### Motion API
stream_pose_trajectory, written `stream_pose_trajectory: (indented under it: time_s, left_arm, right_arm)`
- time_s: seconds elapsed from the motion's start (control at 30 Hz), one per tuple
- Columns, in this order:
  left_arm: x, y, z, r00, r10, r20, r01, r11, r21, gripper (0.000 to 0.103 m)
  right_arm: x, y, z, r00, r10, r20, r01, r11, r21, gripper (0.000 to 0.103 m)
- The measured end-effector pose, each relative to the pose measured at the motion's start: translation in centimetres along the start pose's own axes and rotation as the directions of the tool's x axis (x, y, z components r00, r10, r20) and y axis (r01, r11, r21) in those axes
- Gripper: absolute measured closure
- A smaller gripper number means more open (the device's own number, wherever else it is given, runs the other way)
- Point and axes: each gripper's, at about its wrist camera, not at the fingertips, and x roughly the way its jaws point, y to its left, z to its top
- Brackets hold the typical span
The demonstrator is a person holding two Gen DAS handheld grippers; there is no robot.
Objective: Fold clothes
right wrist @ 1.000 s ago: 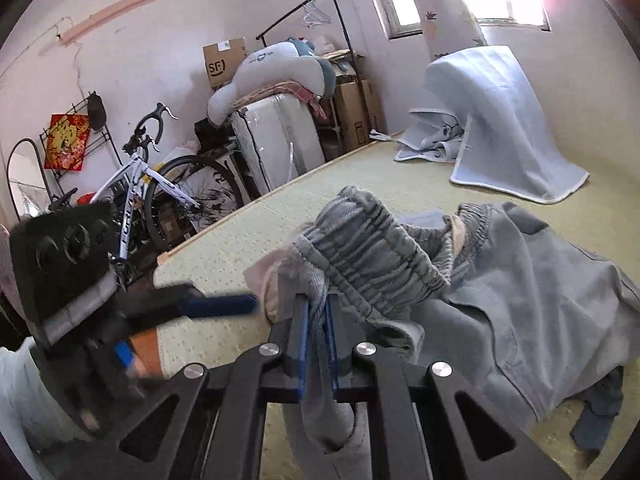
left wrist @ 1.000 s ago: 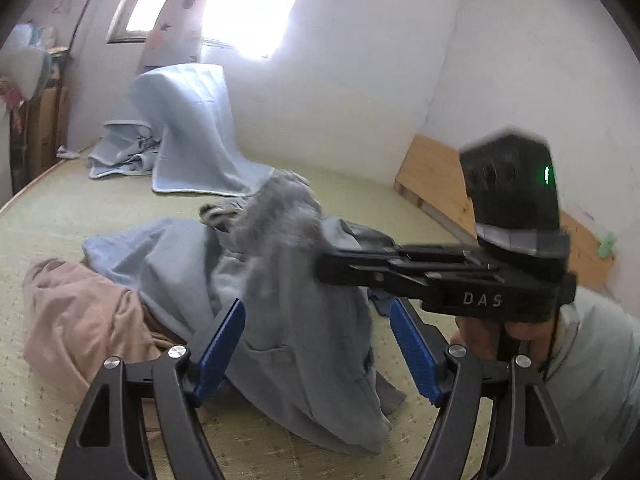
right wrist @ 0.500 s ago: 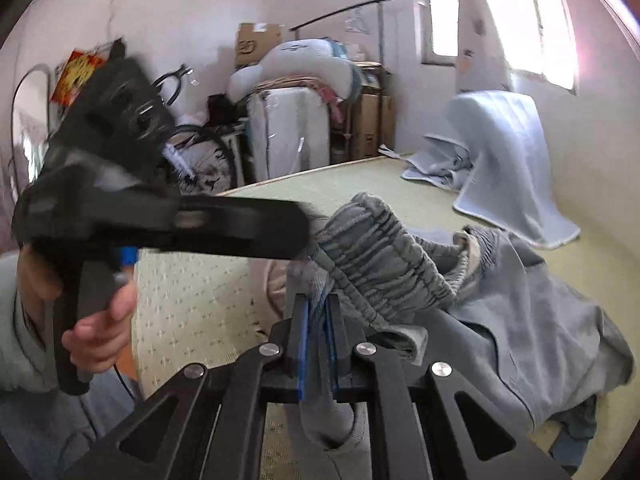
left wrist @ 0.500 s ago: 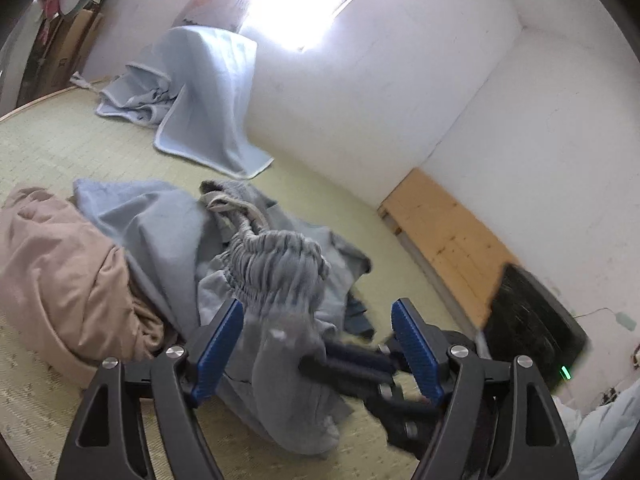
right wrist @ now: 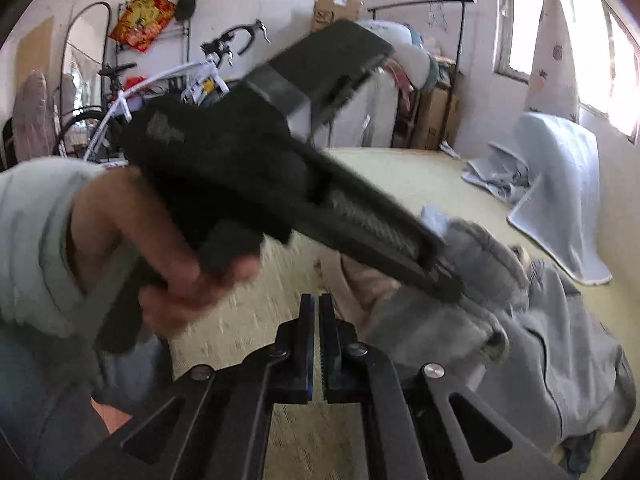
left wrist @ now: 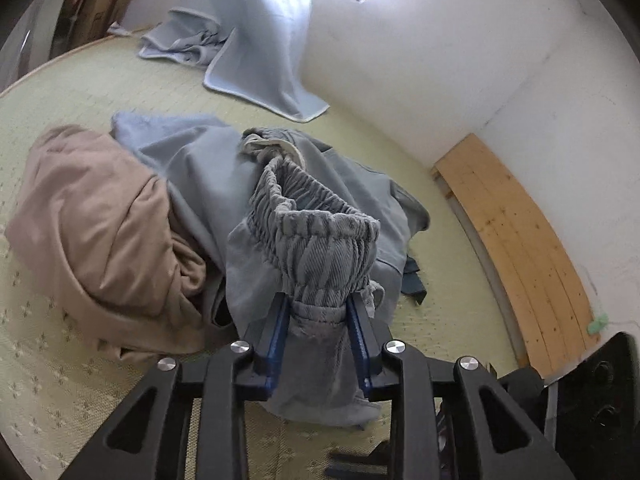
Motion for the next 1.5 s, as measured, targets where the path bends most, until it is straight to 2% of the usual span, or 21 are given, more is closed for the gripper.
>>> stream_pose_trajectory:
  time_s: [0.13,0.2,0.27,0.3,0.33,0.4,0.7,0.73,0.8,0.87,0.9,0.97,1.07,1.17,1.33,1.4,1.5]
  left_arm:
    - [-0.2,0.1,-0.1,1.000,-0.006,0.005,0.006,1.000,-0.003,0.072]
    - [-0.2,0.1,-0.1,1.000,-0.016,0.006,0.016,1.000,-0.010,0.068]
    - [-0.2,0.1,-0.1,1.000,-0.021,0.007,0.021,1.000,-0.019,0.048]
    - [-0.1,0.1,0.0,1.000,-0.024,0.009,0.024,0.999,-0.022,0.043]
    - [-0.1,0.1,0.0,1.000,-0.028,0.011,0.028,0.999,-0.024,0.036]
    - [0.1,-0.1,0.0,1.000,-0.019,0.010,0.020,1.000,-0.019,0.031]
    - [3.0,-0.5,0.5,0.998,0.068,-0.004,-0.068,0.998,-0.018,0.031]
    - [3.3,-0.4,0.6,0.998,0.069,-0.003,-0.069,0.997,-0.024,0.033]
    - [3.6,-0.6,0.8,0.998,0.065,0.001,-0.065,0.998,-0.020,0.045]
    - [3.7,-1.3,0.8,0.998,0.067,0.010,-0.067,0.998,0.006,0.066]
    - [3.7,-1.7,0.7,0.997,0.069,0.016,-0.069,0.997,0.019,0.070]
    - [3.3,-2.0,0.6,0.997,0.074,0.035,-0.075,0.997,0.030,0.084]
    - [2.1,-1.9,0.5,0.995,0.055,0.078,-0.056,0.998,0.009,0.086]
    - [0.8,-2.1,0.5,0.993,-0.007,0.118,0.006,1.000,0.003,0.088]
    - [-0.4,-4.5,-0.1,0.985,-0.090,0.146,0.075,0.991,0.107,0.090]
    - [-1.0,-6.2,-0.7,0.980,-0.127,0.152,0.100,0.979,0.176,0.090]
    - [-1.8,-8.5,-2.1,0.969,-0.199,0.147,0.155,0.951,0.268,0.090]
  right_arm:
    - [-1.2,-2.4,-1.3,0.999,-0.053,-0.002,0.053,0.994,0.091,0.099]
    - [-2.4,-4.3,-1.9,0.996,-0.091,0.021,0.086,0.982,0.170,0.081]
    - [-3.2,-6.5,-2.6,0.991,-0.126,0.042,0.111,0.960,0.257,0.064]
    - [-3.4,-7.3,-2.8,0.990,-0.133,0.047,0.114,0.949,0.293,0.059]
    - [-3.6,-8.1,-3.1,0.989,-0.140,0.050,0.117,0.938,0.327,0.059]
    - [-3.5,-9.0,-3.5,0.987,-0.152,0.043,0.126,0.922,0.366,0.059]
    - [-3.0,-10.2,-4.2,0.986,-0.165,0.031,0.137,0.898,0.418,0.059]
    - [-3.1,-10.3,-4.3,0.985,-0.168,0.030,0.140,0.896,0.422,0.059]
    - [-3.4,-10.6,-4.5,0.984,-0.175,0.027,0.147,0.891,0.431,0.059]
    - [-3.6,-10.8,-4.6,0.983,-0.183,0.024,0.154,0.885,0.439,0.058]
    - [-3.9,-11.0,-4.5,0.981,-0.190,0.025,0.160,0.882,0.443,0.058]
    - [-4.5,-11.4,-4.5,0.978,-0.206,0.024,0.175,0.878,0.445,0.057]
    - [-5.5,-12.0,-4.3,0.972,-0.236,0.011,0.207,0.873,0.441,0.056]
    - [-6.3,-13.1,-3.8,0.964,-0.266,-0.002,0.239,0.864,0.443,0.055]
    - [-6.8,-15.7,-1.9,0.952,-0.305,-0.015,0.279,0.850,0.446,0.046]
    - [-6.8,-17.0,-1.2,0.949,-0.314,-0.014,0.285,0.840,0.461,0.038]
    - [-7.0,-19.3,0.1,0.948,-0.319,-0.009,0.279,0.817,0.504,0.033]
